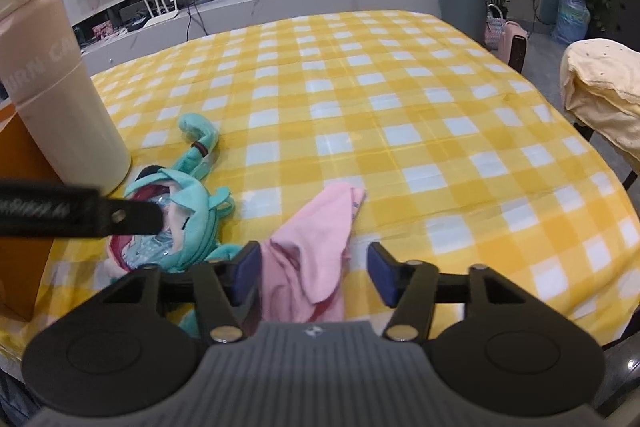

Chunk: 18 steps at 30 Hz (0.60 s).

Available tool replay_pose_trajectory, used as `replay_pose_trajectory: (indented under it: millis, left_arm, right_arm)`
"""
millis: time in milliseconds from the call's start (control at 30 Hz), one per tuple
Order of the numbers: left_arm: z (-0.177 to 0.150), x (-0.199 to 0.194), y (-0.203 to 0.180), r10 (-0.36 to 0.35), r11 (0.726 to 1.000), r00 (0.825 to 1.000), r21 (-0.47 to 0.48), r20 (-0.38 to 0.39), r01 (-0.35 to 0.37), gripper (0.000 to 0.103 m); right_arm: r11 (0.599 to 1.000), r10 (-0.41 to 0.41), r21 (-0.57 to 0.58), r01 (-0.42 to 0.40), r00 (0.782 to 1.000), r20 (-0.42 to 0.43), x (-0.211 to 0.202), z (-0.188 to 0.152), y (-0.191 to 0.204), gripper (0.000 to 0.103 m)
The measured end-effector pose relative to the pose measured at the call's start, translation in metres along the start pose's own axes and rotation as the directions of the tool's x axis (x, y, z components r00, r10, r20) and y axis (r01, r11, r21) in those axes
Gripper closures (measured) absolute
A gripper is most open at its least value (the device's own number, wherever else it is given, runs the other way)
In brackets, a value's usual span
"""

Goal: Organize soft objects

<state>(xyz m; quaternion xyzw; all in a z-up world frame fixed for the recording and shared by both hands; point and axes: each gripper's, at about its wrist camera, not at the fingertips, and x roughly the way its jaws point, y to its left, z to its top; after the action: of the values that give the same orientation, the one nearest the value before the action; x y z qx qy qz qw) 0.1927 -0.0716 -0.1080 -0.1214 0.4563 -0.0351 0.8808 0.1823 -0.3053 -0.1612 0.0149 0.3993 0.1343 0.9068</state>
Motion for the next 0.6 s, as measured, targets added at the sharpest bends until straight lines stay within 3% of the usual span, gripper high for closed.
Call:
replay_pose_trajectory:
  millis: [200, 333, 467, 600]
  left_arm:
    - [-0.001, 0.011, -0.014, 0.054, 0.998, 0.998, 0.042, 0.027, -0.055, 0.009]
    - [-0.004, 0.017, -0.011, 0.138, 0.986, 0.99, 0.094, -0.003, -0.137, 0.009]
    - [-0.006, 0.019, 0.003, 0.092, 0.995, 0.995, -0.02, -0.033, -0.093, 0.009]
    - [-0.007, 0.02, -0.007, 0.097, 0.995, 0.995, 0.012, -0.021, -0.097, 0.009]
  right_arm:
    - [0.999, 0.011, -0.04, -0.012, 1.0, -0.01, 0.009, -0.004, 0.012, 0.038]
    - [0.999, 0.015, -0.03, -0.015, 1.0, -0.008, 0.011, -0.007, 0.011, 0.038]
    - [0.999, 0.022, -0.047, -0.021, 1.0, 0.003, 0.012, -0.009, 0.01, 0.038]
    - [0.998, 0.027, -0.051, -0.027, 1.0, 0.005, 0.012, -0.009, 0.011, 0.037]
